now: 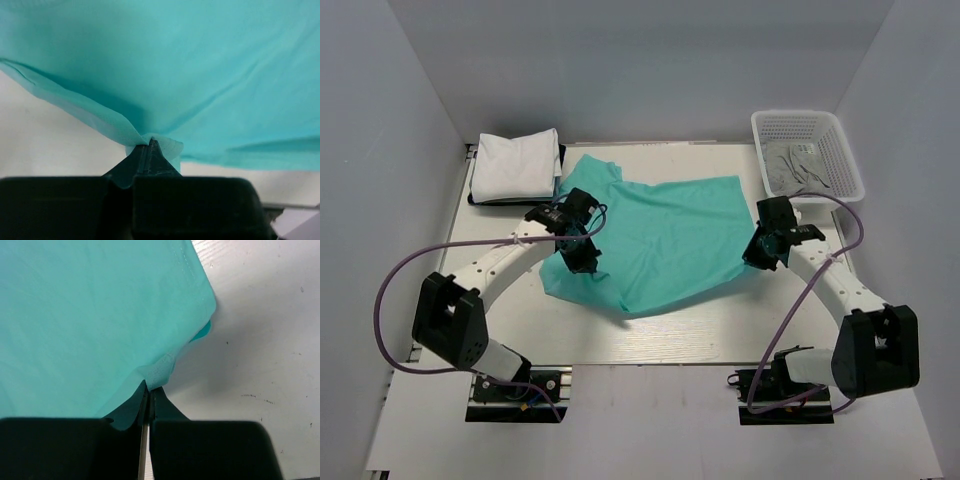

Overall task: Fold and stack the t-shirts
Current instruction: Fold the flattened tshirt in 1/3 of the way

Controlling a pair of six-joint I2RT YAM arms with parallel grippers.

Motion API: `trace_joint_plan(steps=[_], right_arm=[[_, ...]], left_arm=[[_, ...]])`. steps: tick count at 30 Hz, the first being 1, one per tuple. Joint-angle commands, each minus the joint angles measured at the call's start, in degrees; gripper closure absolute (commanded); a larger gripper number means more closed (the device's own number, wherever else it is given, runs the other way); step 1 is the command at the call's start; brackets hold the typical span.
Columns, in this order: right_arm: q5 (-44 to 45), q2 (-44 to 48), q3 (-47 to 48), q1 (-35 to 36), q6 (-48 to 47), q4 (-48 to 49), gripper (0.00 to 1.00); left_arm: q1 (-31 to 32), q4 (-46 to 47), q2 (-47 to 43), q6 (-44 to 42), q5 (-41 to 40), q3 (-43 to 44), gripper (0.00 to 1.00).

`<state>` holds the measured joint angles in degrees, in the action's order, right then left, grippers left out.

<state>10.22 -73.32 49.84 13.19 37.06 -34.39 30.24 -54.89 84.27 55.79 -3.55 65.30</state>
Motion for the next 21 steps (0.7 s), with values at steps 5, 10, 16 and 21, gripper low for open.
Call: trace_joint_plan(steps=[5, 10, 16, 21], right_arm=[[-1.0, -4.5, 6.0, -1.1, -2.4, 2.0, 1.0], [-0.7, -6.0, 7.8, -1.5, -3.0, 3.1, 1.0], [0.4, -8.2, 10.1, -2.3, -2.4, 4.4, 1.0], [2.6, -11.2, 12.4, -2.7, -1.2, 3.5, 1.0]], left_arm=[[-3.3, 4.2, -0.2, 0.4, -8.7, 4.7, 1.0], [-3.9, 9.6, -1.3, -0.9, -10.6, 4.7, 1.0], [-3.9, 12.9, 0.0, -3.7, -14.4, 6.7, 1.0], [-4.4, 15.2, 2.7, -5.9, -16.9, 9.4, 1.0]])
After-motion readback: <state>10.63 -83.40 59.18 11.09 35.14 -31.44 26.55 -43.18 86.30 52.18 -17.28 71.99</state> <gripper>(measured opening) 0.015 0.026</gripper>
